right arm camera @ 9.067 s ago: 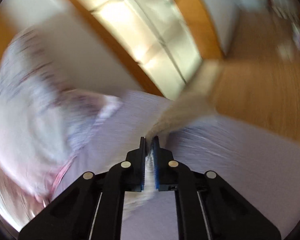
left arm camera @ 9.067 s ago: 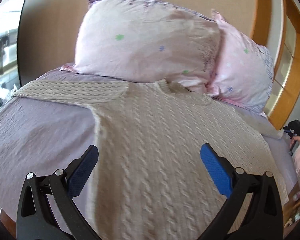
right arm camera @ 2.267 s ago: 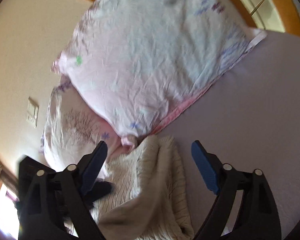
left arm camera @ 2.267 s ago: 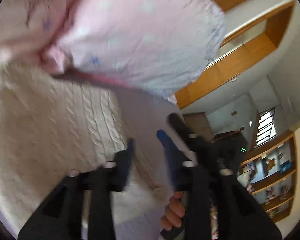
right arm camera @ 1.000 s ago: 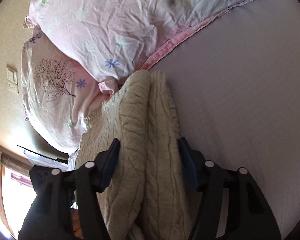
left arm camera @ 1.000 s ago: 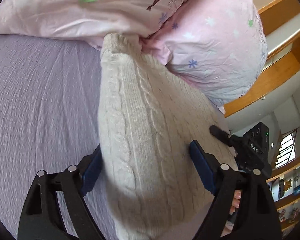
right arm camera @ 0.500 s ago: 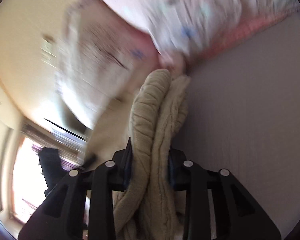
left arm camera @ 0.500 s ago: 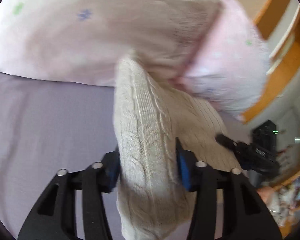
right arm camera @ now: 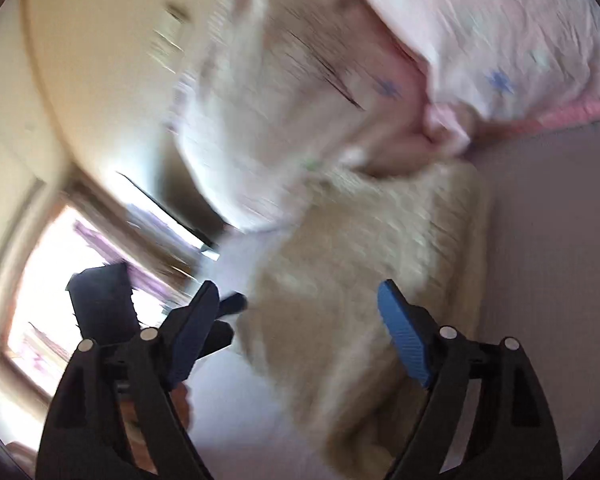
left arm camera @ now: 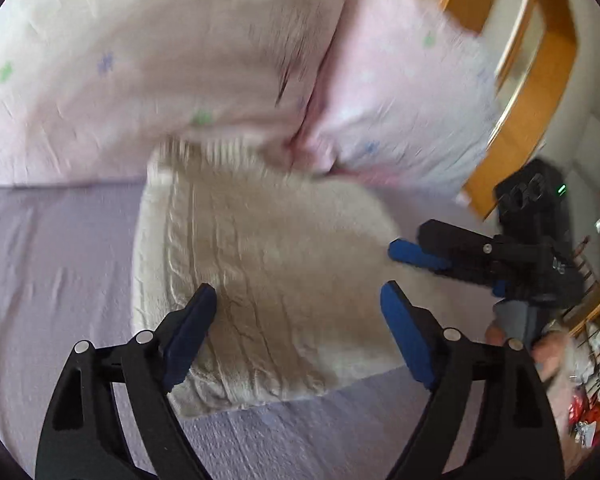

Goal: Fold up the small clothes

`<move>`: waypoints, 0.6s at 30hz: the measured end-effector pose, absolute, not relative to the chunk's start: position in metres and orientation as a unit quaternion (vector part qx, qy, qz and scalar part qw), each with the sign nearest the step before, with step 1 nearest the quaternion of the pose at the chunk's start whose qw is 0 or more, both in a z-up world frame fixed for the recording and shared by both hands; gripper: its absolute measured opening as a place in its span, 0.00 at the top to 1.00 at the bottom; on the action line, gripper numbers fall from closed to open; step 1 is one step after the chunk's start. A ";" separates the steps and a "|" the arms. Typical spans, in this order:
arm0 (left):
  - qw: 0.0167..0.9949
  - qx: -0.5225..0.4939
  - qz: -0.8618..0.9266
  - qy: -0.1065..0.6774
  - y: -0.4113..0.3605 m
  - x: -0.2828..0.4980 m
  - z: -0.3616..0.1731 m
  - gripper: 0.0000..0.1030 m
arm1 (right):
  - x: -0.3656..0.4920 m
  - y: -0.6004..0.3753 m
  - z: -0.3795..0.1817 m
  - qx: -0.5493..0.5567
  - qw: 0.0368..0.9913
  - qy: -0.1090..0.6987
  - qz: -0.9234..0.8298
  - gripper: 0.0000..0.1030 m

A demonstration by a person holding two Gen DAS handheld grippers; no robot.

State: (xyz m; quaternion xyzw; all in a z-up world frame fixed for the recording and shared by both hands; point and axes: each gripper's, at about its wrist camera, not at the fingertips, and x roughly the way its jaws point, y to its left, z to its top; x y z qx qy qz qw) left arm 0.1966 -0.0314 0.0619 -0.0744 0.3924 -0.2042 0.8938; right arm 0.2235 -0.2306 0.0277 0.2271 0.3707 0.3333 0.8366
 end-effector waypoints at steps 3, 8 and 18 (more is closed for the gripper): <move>0.907 -0.018 -0.171 0.384 -0.052 0.200 0.056 0.17 | 0.220 -0.232 0.026 0.218 0.844 0.360 0.332 0.29; 0.915 -0.005 -0.163 0.369 -0.032 0.159 0.073 0.11 | 0.168 -0.237 0.051 0.155 0.903 0.324 0.237 0.09; 0.902 0.005 -0.085 0.423 0.019 0.109 0.038 0.01 | 0.080 -0.184 0.013 0.051 0.930 0.346 0.113 0.02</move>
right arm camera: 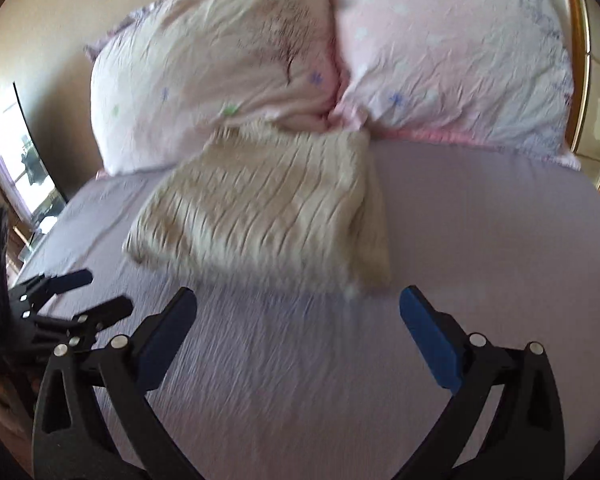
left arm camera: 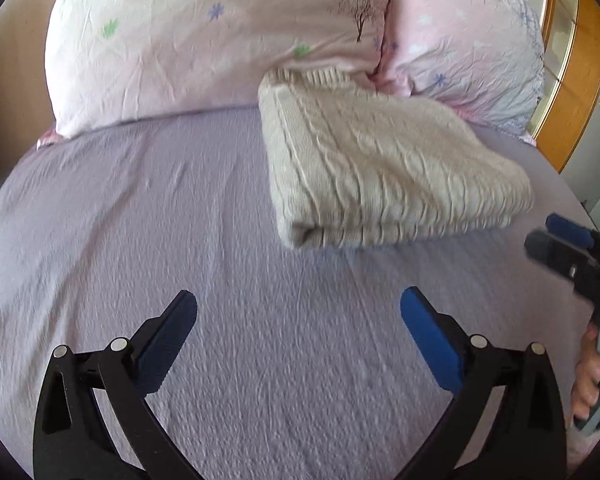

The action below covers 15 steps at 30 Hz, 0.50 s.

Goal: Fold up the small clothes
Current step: 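Open both grippers and withdraw them from the folded sweater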

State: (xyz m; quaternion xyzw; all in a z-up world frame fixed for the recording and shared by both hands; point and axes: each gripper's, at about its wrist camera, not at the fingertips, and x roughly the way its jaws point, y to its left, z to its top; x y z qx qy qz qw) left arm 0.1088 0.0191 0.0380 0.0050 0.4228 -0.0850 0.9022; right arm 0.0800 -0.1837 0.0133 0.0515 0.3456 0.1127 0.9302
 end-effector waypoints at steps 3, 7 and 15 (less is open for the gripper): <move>0.903 0.012 -0.090 0.419 0.017 0.101 0.030 0.01 | 0.081 -0.176 -0.001 0.042 0.919 0.379 0.100 0.02; 0.893 0.008 -0.089 0.441 0.019 0.108 0.022 0.01 | 0.086 -0.171 -0.008 0.027 0.914 0.397 0.081 0.02; 0.889 0.048 -0.068 0.450 0.009 0.107 0.020 0.01 | 0.084 -0.157 -0.016 -0.024 0.907 0.417 0.050 0.02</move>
